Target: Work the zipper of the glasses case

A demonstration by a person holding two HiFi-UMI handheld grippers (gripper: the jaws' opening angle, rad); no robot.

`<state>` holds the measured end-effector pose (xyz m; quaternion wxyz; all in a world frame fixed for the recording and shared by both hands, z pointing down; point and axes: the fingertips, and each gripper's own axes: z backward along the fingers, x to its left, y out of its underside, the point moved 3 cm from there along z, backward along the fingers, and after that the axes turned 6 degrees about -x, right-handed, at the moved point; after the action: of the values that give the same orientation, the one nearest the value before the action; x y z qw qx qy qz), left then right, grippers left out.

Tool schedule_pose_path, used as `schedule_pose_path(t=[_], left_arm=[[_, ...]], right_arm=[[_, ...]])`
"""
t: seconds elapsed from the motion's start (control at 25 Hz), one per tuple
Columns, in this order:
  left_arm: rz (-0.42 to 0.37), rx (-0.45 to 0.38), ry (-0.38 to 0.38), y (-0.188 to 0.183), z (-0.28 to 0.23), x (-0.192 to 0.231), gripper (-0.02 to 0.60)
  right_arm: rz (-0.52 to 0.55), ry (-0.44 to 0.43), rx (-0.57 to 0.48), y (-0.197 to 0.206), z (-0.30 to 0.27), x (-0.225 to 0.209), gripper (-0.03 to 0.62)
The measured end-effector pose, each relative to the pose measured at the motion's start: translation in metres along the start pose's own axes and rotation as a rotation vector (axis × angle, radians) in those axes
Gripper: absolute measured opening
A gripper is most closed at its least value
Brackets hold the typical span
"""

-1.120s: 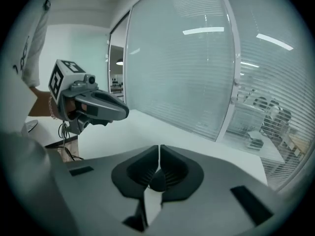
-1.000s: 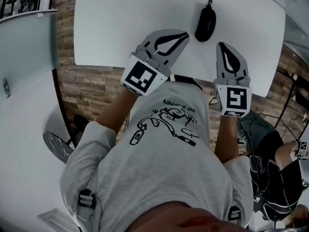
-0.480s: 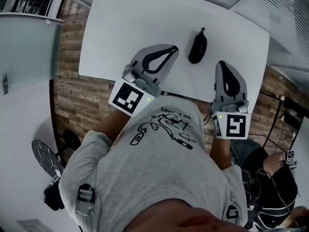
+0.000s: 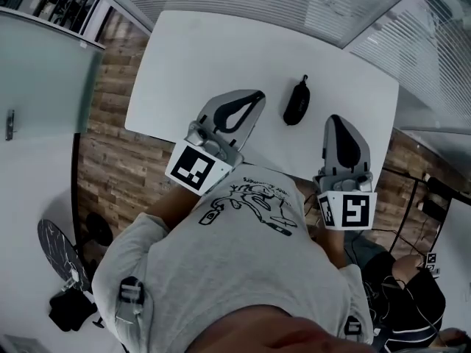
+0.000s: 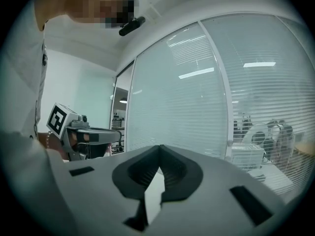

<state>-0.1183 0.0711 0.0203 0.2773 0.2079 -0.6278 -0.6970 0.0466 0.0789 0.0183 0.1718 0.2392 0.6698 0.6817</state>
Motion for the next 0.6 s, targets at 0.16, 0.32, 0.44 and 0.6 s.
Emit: schedule_pose_path(t=[0.16, 0.32, 0.44, 0.6], left_arm=[[-0.014, -0.014, 0.003, -0.009, -0.002, -0.001, 0.023], [-0.012, -0.011, 0.016, -0.012, -0.002, 0.0, 0.023], [-0.015, -0.011, 0.031, -0.013, -0.003, 0.0, 0.023], [-0.017, -0.01, 0.042, -0.015, -0.003, 0.0, 0.023]], right_arm=[[-0.005, -0.01, -0.011, -0.008, 0.0, -0.001, 0.005], [0.004, -0.012, -0.018, -0.014, -0.004, 0.004, 0.003], [0.0, -0.008, -0.021, -0.017, -0.007, 0.007, 0.003], [0.0, -0.005, -0.029, -0.023, -0.008, 0.011, 0.003]])
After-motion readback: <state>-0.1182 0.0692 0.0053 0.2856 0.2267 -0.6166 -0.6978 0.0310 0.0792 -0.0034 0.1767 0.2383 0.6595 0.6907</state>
